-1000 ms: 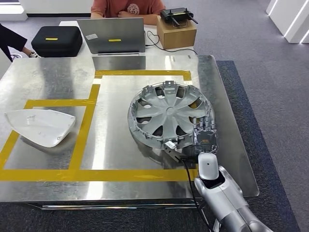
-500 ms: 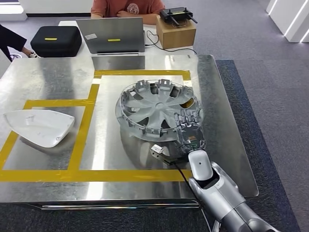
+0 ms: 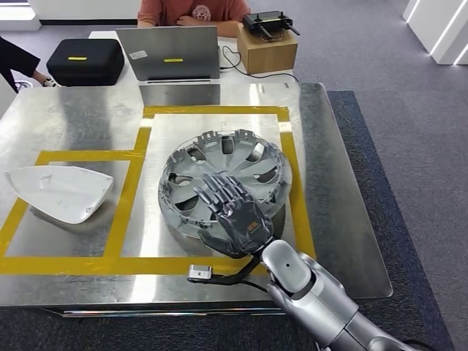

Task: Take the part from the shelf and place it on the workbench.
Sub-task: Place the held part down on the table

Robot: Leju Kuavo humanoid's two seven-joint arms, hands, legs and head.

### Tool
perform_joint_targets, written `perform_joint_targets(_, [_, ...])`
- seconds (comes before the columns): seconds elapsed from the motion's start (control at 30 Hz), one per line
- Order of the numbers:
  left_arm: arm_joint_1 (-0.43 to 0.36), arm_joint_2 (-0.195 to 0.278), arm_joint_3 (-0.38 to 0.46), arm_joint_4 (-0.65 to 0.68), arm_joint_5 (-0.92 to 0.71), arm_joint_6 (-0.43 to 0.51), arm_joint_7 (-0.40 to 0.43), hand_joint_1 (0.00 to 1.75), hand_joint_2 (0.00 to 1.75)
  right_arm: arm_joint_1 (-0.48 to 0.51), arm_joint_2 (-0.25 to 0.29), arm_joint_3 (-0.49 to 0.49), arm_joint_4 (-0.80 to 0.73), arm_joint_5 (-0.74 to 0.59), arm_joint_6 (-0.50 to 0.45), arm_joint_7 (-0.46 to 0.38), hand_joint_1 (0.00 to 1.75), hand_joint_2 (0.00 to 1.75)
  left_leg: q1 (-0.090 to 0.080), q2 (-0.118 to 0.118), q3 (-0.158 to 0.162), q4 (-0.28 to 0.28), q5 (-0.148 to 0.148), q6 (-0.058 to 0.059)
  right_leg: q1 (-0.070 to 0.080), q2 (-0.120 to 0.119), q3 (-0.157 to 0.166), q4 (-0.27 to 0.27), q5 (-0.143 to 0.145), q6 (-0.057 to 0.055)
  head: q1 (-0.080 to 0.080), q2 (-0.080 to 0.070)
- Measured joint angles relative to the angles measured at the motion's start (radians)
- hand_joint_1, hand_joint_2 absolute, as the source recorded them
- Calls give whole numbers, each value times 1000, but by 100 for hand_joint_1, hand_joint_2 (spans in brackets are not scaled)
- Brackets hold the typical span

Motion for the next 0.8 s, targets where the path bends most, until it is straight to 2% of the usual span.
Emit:
perform_joint_targets(0.17, [0, 2, 0, 0, -5, -9, 0, 0, 0, 0, 0, 31, -21, -120, 2, -83, 0, 0, 0, 0, 0, 0, 0, 0, 0, 0, 0, 0, 0, 0, 0, 0])
perform_joint_targets(0.3, [0, 2, 0, 0, -8, -13, 0, 0, 0, 0, -1, 45, -34, -202, 30, -116, 0, 0, 0, 0, 0, 0, 0, 0, 0, 0, 0, 0, 0, 0, 0, 0])
perform_joint_targets(0.8, [2, 7, 0, 0, -2, -9, -2, 0, 0, 6, -9, 51, -65, -184, 24, -80, 0, 0, 0, 0, 0, 0, 0, 0, 0, 0, 0, 0, 0, 0, 0, 0])
